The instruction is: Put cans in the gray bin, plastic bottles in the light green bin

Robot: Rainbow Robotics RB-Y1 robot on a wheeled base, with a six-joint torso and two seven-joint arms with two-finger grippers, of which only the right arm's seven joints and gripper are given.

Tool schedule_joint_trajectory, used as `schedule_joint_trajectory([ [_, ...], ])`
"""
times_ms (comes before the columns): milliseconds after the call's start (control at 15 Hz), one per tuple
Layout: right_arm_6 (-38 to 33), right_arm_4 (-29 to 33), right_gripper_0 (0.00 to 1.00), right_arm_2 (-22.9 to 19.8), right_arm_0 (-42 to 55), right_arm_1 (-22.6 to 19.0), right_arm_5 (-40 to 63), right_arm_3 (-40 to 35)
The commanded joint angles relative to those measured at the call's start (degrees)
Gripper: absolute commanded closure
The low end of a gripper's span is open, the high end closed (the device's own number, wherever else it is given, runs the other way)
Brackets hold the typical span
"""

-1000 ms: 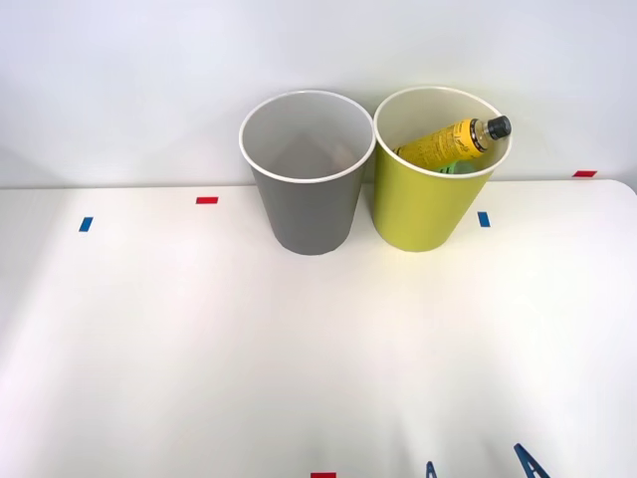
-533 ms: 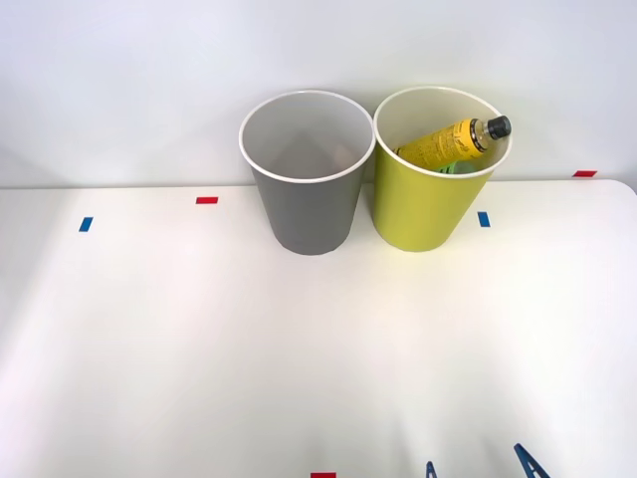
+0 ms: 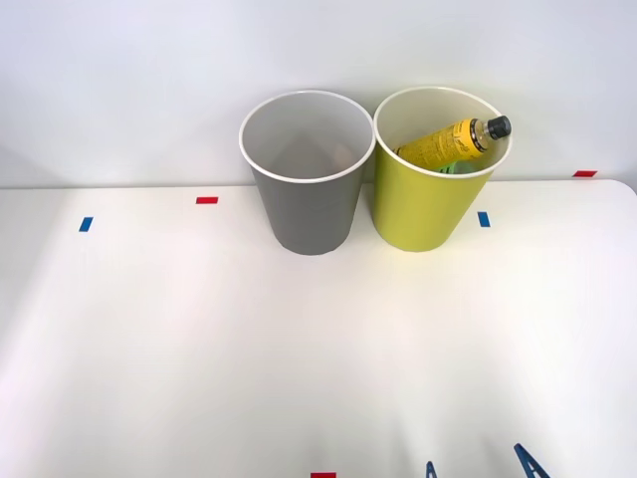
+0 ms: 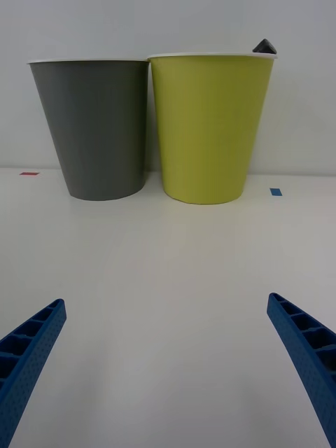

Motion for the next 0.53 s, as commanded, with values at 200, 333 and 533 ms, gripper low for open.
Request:
schedule_joint_trajectory([
  [200, 0.01, 0.0, 0.0, 0.0, 0.0, 0.0, 0.01, 0.0],
  [333, 0.01, 0.0, 0.0, 0.0, 0.0, 0.0, 0.01, 0.0],
  [533, 0.01, 0.0, 0.0, 0.0, 0.0, 0.0, 0.01, 0.0],
])
